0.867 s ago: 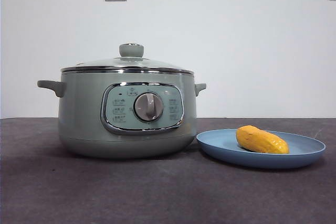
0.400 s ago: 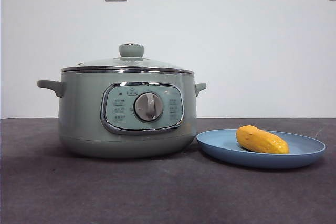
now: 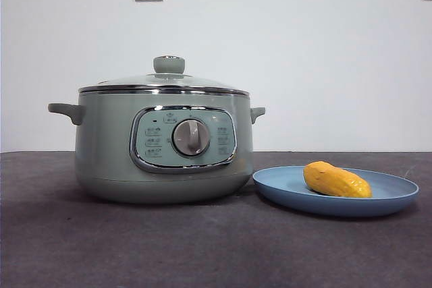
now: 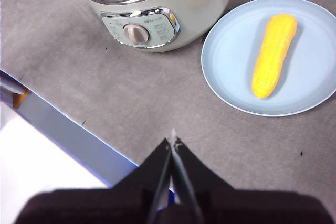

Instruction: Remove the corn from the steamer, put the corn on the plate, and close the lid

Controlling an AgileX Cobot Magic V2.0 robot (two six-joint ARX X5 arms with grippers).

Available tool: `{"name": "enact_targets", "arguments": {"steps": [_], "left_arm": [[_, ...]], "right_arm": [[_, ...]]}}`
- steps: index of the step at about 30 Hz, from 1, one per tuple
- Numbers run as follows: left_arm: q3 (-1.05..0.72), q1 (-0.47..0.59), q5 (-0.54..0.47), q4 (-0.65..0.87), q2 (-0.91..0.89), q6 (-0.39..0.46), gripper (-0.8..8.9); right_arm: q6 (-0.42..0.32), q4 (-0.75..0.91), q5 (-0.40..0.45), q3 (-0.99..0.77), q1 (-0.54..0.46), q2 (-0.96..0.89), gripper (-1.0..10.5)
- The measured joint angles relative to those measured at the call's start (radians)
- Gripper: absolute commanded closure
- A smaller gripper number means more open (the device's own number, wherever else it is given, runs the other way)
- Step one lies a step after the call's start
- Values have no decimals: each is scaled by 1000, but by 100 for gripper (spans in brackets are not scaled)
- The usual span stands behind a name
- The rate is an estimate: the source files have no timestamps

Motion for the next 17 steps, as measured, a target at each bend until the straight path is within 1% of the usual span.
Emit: {"name": "enact_targets", "arguments": {"steps": [4, 6, 8, 9, 11, 14, 16, 17], "left_arm": [[0, 0, -2, 2, 0, 1, 818], [0, 0, -21, 18, 0, 10, 818], [0, 10, -63, 67, -1, 34, 818], [0, 25, -87, 108, -5, 57, 817], [-8, 72, -95, 215, -24, 110, 817], [-55, 177, -34, 415, -87, 174, 817], [-122, 256, 15, 550, -151, 195, 817], [-160, 285, 17, 607, -180, 201, 817]], "right_arm": [[0, 0, 0, 0, 0, 0, 946], [0, 0, 0, 0, 0, 0, 946], [0, 0, 0, 0, 0, 0, 946], [0, 0, 0, 0, 0, 0, 946], [0, 0, 0, 0, 0, 0, 946], [0, 0, 0, 0, 0, 0, 946], [0, 0, 0, 0, 0, 0, 946], [0, 0, 0, 0, 0, 0, 946]]}}
